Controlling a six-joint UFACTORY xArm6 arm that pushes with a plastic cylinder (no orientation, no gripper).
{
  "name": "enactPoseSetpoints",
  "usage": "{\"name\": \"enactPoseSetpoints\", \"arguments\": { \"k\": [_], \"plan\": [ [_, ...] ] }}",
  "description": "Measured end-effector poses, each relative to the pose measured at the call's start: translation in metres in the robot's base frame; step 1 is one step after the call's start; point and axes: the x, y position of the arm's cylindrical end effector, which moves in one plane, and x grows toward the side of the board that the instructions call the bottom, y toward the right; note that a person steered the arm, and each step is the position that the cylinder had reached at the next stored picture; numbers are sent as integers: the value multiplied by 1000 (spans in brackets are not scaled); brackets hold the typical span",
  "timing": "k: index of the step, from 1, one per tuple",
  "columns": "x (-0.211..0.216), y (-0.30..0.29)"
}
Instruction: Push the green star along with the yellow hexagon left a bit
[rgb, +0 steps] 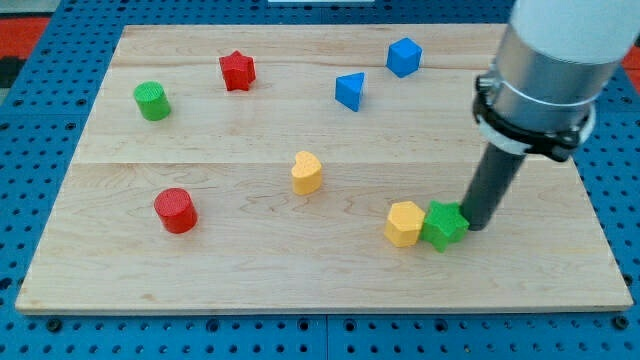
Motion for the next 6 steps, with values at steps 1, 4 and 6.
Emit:
{"name": "enactPoseSetpoints", "arguments": {
  "k": [1,4,6],
  "plan": [
    [-6,-38],
    [19,11],
    [22,-62]
  ]
}}
